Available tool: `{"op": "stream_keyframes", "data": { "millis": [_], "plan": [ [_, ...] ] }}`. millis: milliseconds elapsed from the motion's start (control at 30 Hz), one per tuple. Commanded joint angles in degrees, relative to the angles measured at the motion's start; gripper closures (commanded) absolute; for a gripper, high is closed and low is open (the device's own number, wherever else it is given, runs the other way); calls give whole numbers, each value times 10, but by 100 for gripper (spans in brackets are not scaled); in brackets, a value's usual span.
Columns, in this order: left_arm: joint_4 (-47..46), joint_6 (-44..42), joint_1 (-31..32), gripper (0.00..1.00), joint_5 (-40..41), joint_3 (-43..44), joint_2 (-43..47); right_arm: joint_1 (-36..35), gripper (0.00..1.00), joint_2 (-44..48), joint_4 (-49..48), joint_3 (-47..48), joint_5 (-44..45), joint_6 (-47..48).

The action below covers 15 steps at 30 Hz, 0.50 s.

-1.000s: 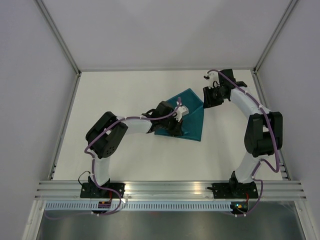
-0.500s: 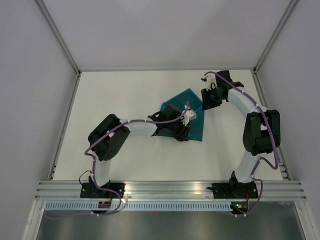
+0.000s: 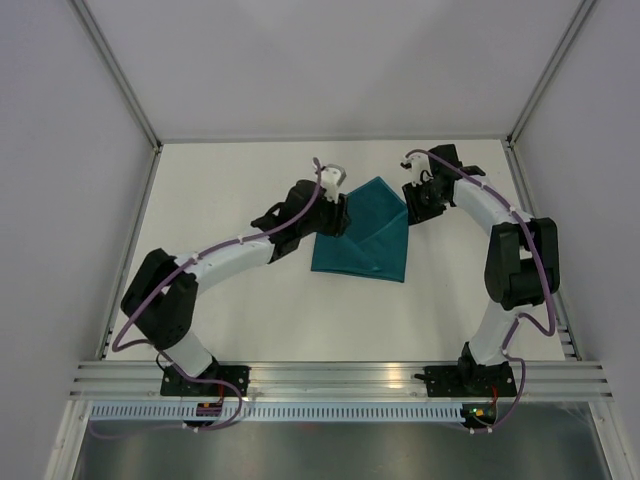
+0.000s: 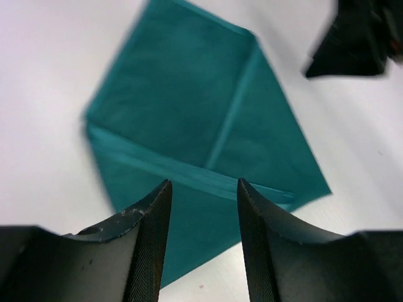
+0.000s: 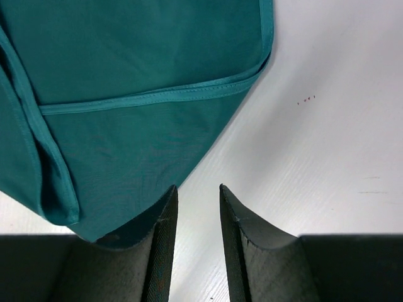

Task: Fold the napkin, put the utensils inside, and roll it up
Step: Fold the napkin

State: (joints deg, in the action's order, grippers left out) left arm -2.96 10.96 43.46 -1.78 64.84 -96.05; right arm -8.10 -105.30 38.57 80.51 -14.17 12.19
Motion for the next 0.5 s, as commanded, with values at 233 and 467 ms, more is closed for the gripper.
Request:
{"op": "stream_keyframes", "data": {
  "millis": [233, 467],
  "plan": [
    [85, 190, -126, 54, 108, -86, 33, -10, 62, -19, -6, -57, 64, 29],
    [89, 194, -131, 55, 86, -65, -32, -26, 62, -30, -9, -83, 77, 37]
  ]
}}
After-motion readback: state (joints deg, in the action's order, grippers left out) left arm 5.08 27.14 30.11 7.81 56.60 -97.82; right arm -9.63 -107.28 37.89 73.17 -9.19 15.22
